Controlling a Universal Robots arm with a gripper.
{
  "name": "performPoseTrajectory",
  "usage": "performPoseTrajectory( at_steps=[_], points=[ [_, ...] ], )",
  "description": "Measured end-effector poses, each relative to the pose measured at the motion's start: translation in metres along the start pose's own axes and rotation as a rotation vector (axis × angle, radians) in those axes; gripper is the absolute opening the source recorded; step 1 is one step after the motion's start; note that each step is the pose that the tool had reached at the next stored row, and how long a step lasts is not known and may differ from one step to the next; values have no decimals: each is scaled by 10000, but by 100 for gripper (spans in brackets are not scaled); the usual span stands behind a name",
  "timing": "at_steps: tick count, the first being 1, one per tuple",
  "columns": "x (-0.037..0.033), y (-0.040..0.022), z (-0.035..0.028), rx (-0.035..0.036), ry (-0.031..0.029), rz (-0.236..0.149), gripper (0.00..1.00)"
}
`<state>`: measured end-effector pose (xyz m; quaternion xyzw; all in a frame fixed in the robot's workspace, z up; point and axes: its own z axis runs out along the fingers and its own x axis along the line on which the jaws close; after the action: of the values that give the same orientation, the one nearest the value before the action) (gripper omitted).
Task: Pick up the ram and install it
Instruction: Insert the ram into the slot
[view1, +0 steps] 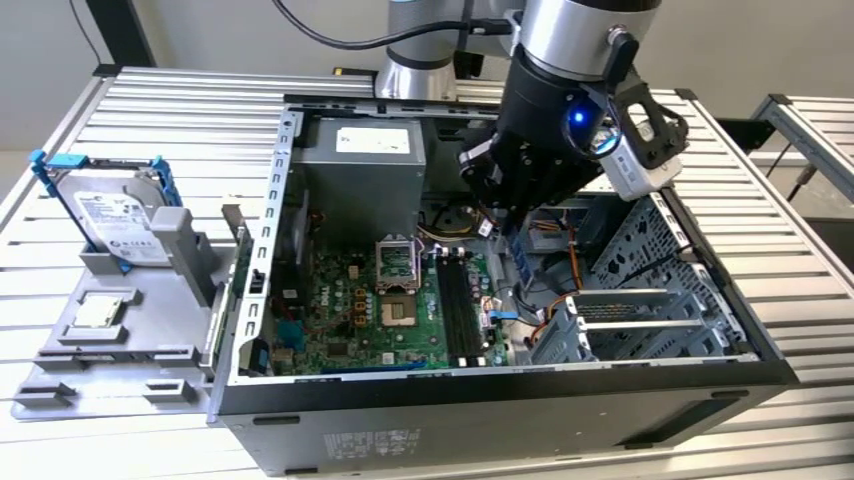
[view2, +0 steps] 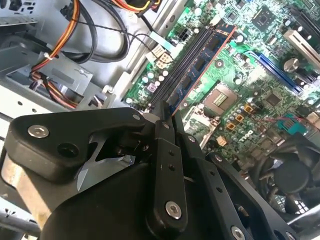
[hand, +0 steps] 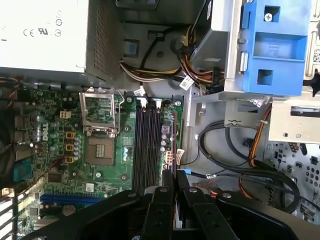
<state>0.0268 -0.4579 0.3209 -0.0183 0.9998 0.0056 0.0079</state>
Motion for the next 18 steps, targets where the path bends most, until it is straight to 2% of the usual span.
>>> performPoseTrajectory(
  at_steps=[7,12,17,18],
  points=[
    [35,2,126,4,-2,115,0],
    [92,3,216,12,-15,380,0],
    [109,6,307,38,-31,683,0],
    [115,10,343,41,-33,807,0]
  ],
)
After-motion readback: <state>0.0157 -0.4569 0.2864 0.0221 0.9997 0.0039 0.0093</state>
